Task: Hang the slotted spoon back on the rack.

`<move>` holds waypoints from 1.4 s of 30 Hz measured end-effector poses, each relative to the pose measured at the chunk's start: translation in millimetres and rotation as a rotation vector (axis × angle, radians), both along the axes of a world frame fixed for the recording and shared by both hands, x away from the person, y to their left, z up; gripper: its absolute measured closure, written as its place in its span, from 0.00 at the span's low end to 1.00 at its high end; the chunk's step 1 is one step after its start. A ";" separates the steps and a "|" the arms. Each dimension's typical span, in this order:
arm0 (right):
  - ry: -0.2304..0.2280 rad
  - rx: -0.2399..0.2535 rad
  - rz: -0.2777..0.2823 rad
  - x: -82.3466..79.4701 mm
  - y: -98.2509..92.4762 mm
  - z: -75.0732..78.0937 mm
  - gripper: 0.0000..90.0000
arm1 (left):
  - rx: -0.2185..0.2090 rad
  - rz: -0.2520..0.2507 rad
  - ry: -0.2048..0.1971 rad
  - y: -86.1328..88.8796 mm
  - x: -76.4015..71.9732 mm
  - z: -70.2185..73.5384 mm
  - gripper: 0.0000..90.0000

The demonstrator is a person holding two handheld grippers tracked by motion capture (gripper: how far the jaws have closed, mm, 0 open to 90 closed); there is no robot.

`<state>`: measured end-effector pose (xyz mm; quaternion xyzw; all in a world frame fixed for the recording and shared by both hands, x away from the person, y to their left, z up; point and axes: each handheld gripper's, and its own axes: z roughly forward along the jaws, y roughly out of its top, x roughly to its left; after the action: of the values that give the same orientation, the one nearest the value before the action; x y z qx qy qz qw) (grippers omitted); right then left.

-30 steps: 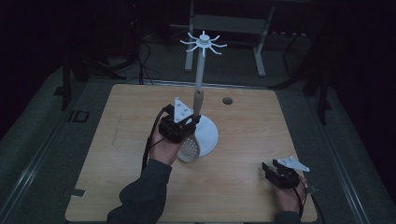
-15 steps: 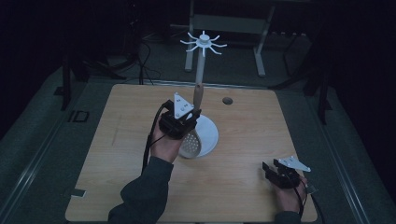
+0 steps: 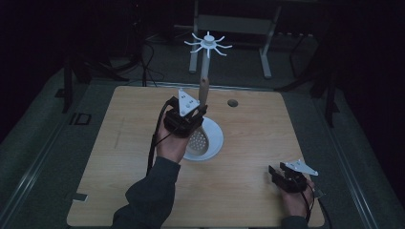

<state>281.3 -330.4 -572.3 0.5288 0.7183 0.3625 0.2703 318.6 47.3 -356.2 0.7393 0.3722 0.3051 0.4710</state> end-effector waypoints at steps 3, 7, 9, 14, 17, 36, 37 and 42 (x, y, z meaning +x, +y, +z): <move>-0.001 0.002 -0.001 0.1 -0.3 0.0 0.52 | -0.006 0.012 -0.004 -0.3 0.7 2.0 0.82; -0.001 0.001 -0.002 0.1 -0.4 0.0 0.52 | -0.009 0.029 -0.015 -2.3 1.1 6.0 0.82; -0.002 0.002 -0.002 0.2 -0.6 0.0 0.52 | -0.009 0.031 -0.018 -3.3 1.2 7.3 0.82; -0.003 0.003 -0.004 0.2 -1.0 0.0 0.52 | -0.012 0.044 -0.031 -5.1 0.7 10.3 0.82; -0.003 0.003 -0.004 0.1 -1.0 0.1 0.52 | -0.012 0.053 -0.034 -6.0 0.6 11.7 0.82; -0.005 0.000 -0.002 -0.3 -1.0 0.0 0.52 | -0.013 0.112 -0.071 -17.8 5.6 29.9 0.82; -0.005 0.000 -0.002 -0.3 -1.0 0.0 0.52 | -0.013 0.112 -0.071 -17.8 5.6 29.9 0.82; -0.005 0.001 -0.003 -0.5 -1.5 0.1 0.52 | -0.005 0.138 -0.065 -19.9 10.3 36.1 0.82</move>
<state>280.8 -331.9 -572.3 0.5290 0.7166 0.3640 0.2723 328.8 27.4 -320.1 0.7005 0.4074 0.3596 0.4626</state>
